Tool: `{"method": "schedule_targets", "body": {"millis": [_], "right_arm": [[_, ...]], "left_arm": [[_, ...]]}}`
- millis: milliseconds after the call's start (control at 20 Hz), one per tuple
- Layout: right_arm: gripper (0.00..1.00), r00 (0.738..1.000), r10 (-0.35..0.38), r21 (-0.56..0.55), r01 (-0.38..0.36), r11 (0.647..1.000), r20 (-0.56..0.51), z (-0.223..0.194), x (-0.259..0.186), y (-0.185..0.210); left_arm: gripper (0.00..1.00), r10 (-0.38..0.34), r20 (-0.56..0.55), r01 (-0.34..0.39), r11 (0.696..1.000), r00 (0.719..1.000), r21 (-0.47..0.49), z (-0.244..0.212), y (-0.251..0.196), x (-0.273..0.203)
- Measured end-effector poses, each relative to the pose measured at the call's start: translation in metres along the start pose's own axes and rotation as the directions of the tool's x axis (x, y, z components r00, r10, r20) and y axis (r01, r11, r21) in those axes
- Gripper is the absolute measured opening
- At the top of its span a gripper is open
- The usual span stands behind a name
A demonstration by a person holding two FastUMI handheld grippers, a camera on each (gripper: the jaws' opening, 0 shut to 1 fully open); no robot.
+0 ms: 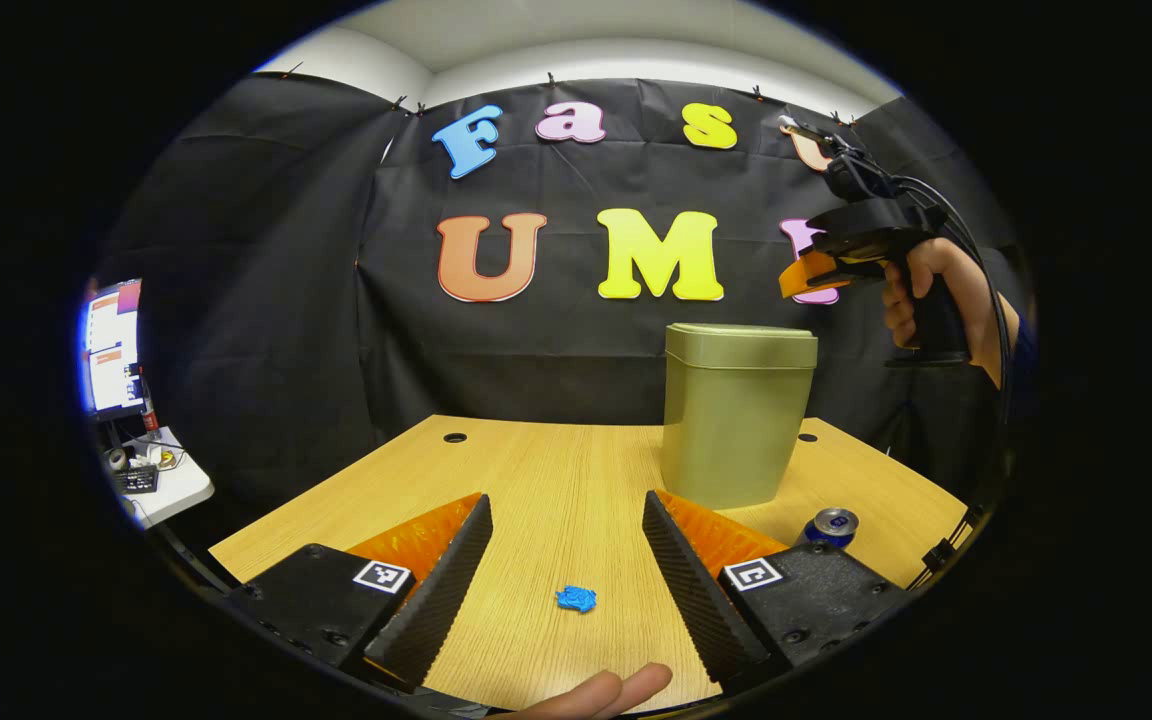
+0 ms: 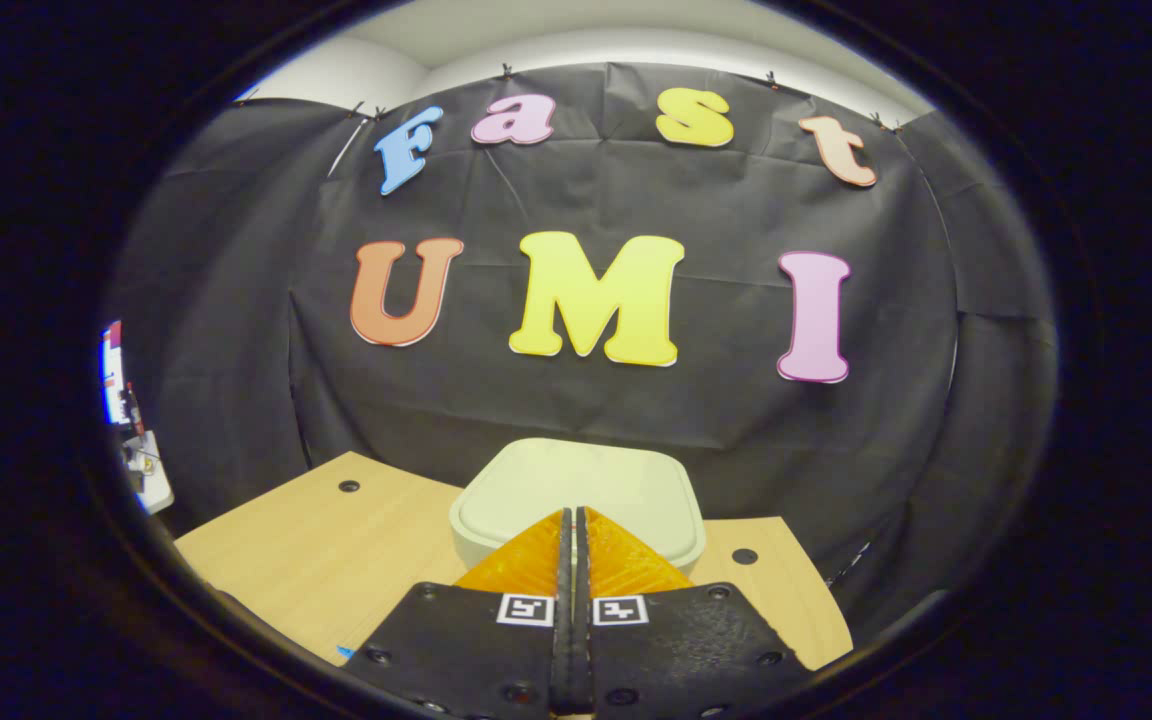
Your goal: Press the lid of the desktop garbage bin to open it, pick up the crumpled paper on the desktop and throw it into the bin, then pick up the pop can on the desktop and drop it into the bin, and finally close the garbage bin lid.
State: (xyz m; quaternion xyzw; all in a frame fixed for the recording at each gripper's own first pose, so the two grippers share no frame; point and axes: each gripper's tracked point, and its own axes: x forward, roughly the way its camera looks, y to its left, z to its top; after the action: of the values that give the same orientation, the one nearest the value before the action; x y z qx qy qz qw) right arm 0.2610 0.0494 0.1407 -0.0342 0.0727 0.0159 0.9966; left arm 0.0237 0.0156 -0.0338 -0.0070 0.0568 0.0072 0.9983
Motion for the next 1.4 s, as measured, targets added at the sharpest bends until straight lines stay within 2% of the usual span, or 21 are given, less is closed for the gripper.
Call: {"method": "schedule_targets", "body": {"millis": [300,500,900,1100,1250,1400], "right_arm": [[0.00,0.996,-0.015,0.040,0.019,0.999,-0.090,-0.023,0.051,0.004],[0.00,0.994,-0.042,0.040,0.046,0.998,-0.097,-0.026,0.065,0.001],[0.00,0.989,-0.073,0.036,0.078,0.996,-0.125,-0.035,0.063,0.001],[0.01,0.988,-0.084,0.052,0.091,0.994,-0.127,-0.040,0.064,0.000],[0.01,0.990,-0.087,0.091,0.097,0.991,-0.111,-0.041,0.064,-0.001],[0.00,0.992,-0.121,0.026,0.122,0.992,-0.042,-0.030,0.062,0.000]], "left_arm": [[0.98,0.013,-0.001,-0.013,1.000,1.000,-0.017,0.001,0.011,0.005],[0.98,0.011,-0.012,-0.011,1.000,1.000,-0.029,-0.001,0.013,0.007],[0.98,-0.013,-0.035,0.012,0.999,0.999,-0.039,-0.009,0.005,0.010],[0.98,0.003,-0.040,-0.004,0.999,0.999,-0.033,-0.011,0.009,0.011],[0.98,0.010,-0.046,-0.012,0.999,0.999,-0.043,-0.012,0.010,0.012],[0.98,0.052,-0.036,-0.053,0.998,0.998,-0.041,-0.009,0.017,0.012]]}}
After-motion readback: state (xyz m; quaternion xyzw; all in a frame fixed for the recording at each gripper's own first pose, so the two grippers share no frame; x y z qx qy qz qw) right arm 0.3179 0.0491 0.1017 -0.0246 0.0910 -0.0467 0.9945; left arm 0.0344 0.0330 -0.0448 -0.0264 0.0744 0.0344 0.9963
